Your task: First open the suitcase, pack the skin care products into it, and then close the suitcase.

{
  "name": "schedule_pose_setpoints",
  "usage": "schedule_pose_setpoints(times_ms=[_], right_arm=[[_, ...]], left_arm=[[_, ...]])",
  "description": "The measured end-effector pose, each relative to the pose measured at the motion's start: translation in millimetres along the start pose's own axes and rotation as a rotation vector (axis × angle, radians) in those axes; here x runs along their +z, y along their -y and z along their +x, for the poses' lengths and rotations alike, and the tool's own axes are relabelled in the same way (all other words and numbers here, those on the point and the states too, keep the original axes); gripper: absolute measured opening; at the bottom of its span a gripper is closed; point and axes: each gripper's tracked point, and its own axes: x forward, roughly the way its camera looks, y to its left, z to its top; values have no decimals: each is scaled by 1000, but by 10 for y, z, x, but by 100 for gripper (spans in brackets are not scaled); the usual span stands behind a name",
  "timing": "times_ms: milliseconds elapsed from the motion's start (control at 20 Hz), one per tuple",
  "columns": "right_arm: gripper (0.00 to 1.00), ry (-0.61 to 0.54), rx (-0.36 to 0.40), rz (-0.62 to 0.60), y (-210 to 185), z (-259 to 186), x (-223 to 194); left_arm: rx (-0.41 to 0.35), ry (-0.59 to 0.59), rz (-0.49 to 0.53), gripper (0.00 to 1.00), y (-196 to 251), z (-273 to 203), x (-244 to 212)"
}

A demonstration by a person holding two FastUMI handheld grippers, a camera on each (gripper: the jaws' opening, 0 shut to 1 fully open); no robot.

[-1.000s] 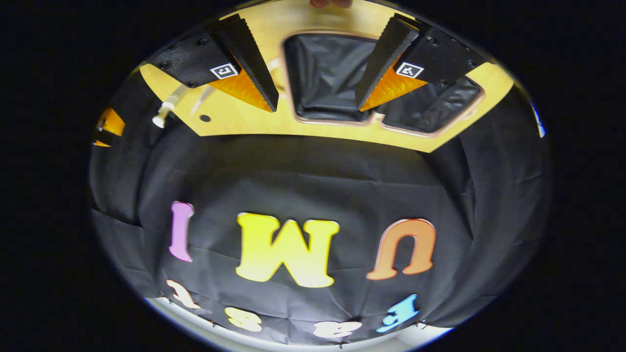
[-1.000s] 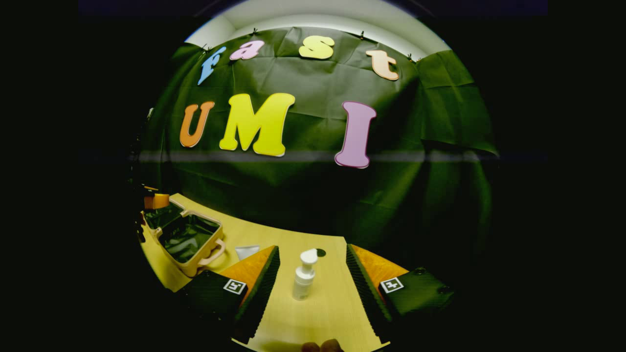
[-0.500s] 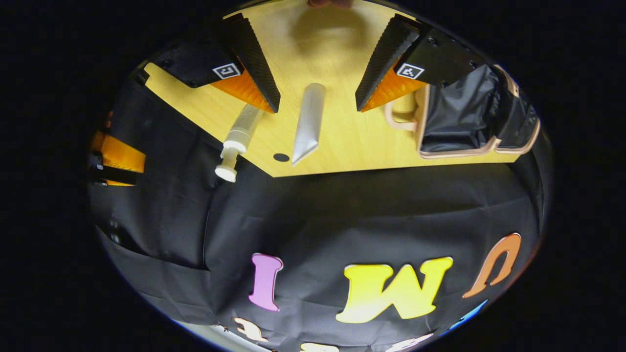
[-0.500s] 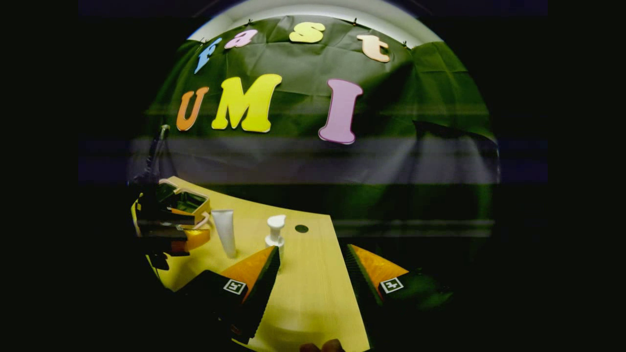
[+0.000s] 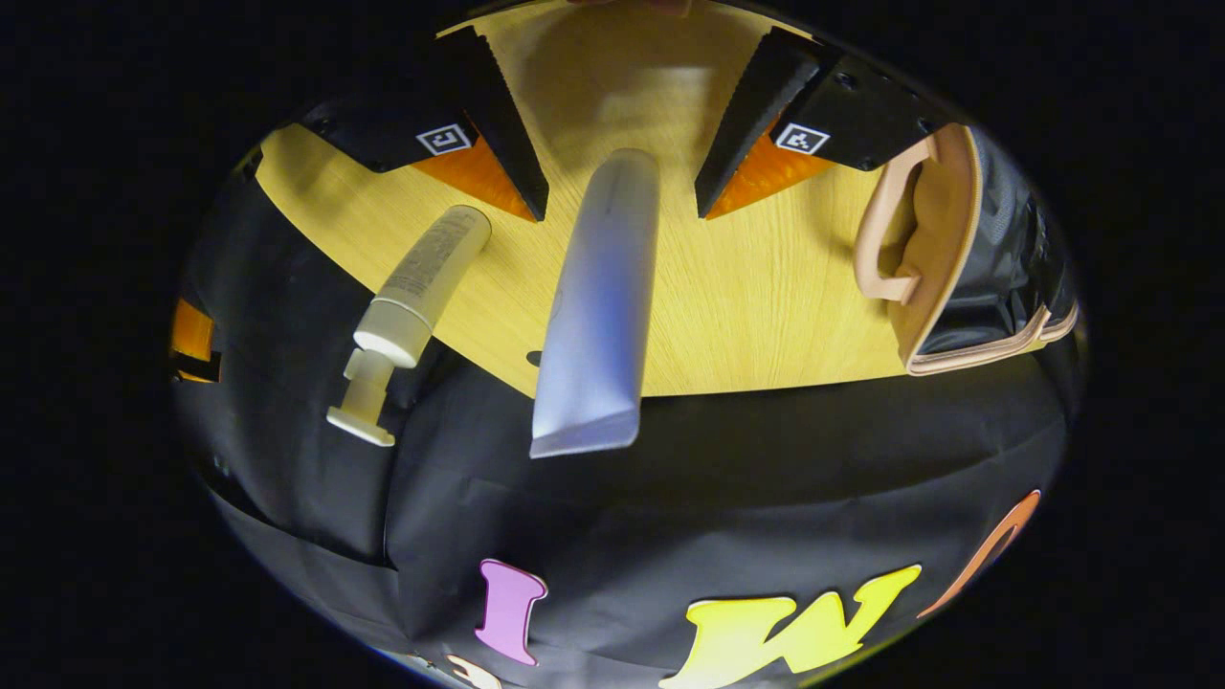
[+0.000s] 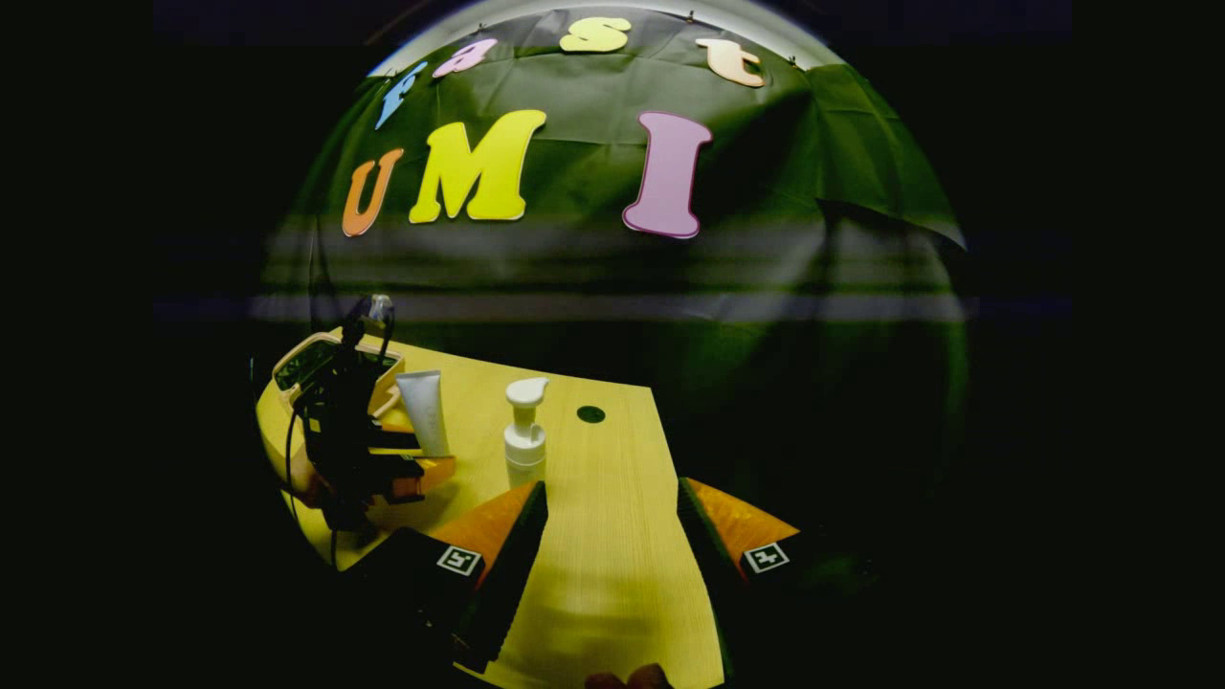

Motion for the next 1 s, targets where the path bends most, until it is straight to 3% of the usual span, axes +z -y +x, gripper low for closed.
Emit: schedule_pose_setpoints(times_ms=[150, 250, 300, 350, 400, 450, 500, 550, 750, 1000], right_arm=[[81, -6, -3, 3, -20, 58, 6], [81, -8, -3, 12, -32, 84, -1], [81, -11, 3, 17, -63, 105, -16], [81, -13, 10, 19, -93, 138, -23], [81, -16, 20, 16, -142, 193, -56], [81, -24, 30, 13, -179, 243, -103], [81, -29, 45, 18, -219, 297, -180], [81, -40, 65, 24, -281, 363, -238], [82, -94, 153, 69, -657, 746, -455], [81, -131, 208, 122, -933, 1184, -594]], left_arm=[[-25, -19, 7, 88, 36, 89, -13], [-29, -28, 10, 76, 20, 151, 2], [-30, -33, 10, 66, -10, 172, -4], [-33, -28, 11, 67, -10, 189, 25], [-31, -36, 15, 53, -17, 201, 22], [-28, -44, 17, 52, -23, 197, 24], [-26, -43, 19, 58, -35, 154, 42], [-22, -33, 22, 50, -41, 101, 87], [-6, 7, 6, 49, -75, -390, 340], [55, 13, -69, 49, -294, -1059, 450]])
